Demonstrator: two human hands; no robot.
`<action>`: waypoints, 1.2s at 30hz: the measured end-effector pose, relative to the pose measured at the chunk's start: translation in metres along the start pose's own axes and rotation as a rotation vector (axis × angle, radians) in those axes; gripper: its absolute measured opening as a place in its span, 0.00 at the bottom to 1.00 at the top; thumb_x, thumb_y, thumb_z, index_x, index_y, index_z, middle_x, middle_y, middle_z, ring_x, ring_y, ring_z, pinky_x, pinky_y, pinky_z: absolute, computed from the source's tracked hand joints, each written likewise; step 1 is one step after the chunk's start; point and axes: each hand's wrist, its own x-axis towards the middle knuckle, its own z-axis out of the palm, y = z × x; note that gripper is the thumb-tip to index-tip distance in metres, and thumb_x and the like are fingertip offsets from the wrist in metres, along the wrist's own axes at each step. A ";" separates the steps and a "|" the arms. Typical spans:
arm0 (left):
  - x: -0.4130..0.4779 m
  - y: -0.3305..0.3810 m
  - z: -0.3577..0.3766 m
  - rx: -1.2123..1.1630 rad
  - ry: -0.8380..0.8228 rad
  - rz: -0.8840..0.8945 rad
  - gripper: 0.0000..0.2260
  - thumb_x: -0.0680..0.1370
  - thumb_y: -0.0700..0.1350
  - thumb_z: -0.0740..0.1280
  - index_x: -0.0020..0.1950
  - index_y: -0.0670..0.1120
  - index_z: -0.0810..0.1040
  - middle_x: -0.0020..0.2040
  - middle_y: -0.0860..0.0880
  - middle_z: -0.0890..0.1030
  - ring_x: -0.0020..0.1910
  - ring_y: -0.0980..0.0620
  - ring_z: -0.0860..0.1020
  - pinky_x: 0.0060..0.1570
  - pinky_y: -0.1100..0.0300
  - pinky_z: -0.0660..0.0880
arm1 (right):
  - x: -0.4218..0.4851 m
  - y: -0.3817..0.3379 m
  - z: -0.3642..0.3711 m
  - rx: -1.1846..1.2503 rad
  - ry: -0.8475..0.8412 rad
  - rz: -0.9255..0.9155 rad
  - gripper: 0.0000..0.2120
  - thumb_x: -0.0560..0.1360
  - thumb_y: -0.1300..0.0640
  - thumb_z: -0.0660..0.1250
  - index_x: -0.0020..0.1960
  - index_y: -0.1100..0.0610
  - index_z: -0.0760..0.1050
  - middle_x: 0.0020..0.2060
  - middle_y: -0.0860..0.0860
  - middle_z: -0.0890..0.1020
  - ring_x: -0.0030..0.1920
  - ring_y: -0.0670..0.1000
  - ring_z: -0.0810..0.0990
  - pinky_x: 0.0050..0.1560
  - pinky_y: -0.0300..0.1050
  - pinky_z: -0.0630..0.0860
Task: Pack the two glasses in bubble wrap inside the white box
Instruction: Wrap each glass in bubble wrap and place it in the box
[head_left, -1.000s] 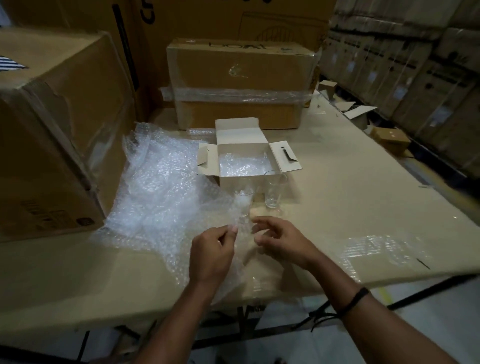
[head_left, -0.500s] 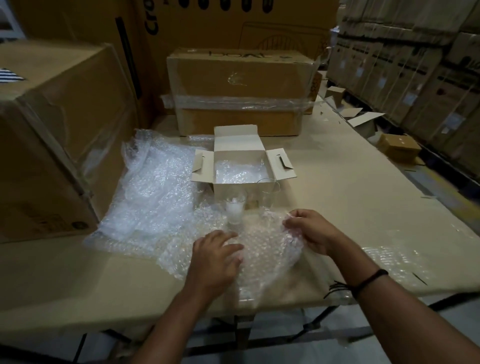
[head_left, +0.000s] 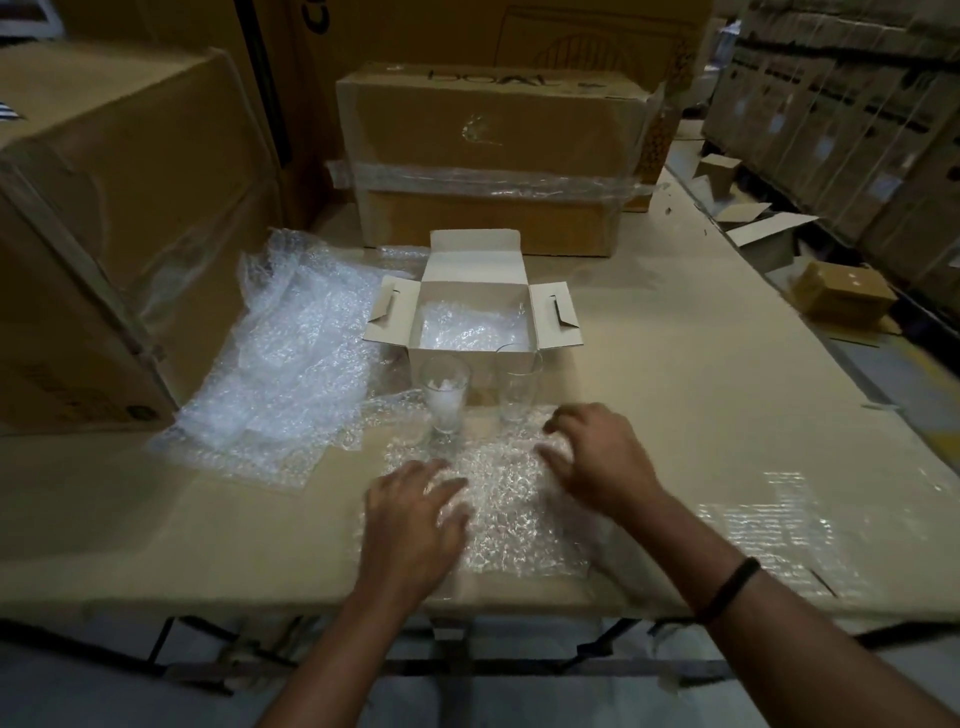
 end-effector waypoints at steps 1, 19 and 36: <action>-0.003 -0.001 -0.003 0.053 0.124 -0.117 0.18 0.73 0.58 0.64 0.59 0.54 0.81 0.63 0.51 0.78 0.63 0.45 0.71 0.61 0.48 0.60 | -0.007 -0.004 0.010 -0.022 -0.155 -0.056 0.30 0.76 0.34 0.53 0.71 0.51 0.69 0.72 0.53 0.70 0.71 0.55 0.67 0.71 0.55 0.62; -0.025 0.019 0.000 -0.236 0.400 0.116 0.16 0.65 0.31 0.59 0.46 0.42 0.81 0.45 0.49 0.83 0.45 0.51 0.75 0.46 0.64 0.71 | 0.018 -0.038 -0.014 0.825 -0.047 0.334 0.26 0.71 0.32 0.66 0.44 0.55 0.77 0.37 0.50 0.83 0.37 0.51 0.83 0.44 0.50 0.80; -0.012 0.037 0.006 -0.409 0.136 0.260 0.25 0.79 0.67 0.48 0.65 0.56 0.72 0.67 0.55 0.73 0.65 0.52 0.69 0.61 0.53 0.64 | 0.010 0.042 -0.037 0.975 -0.126 0.625 0.11 0.73 0.66 0.72 0.55 0.64 0.79 0.39 0.61 0.83 0.28 0.49 0.77 0.29 0.40 0.74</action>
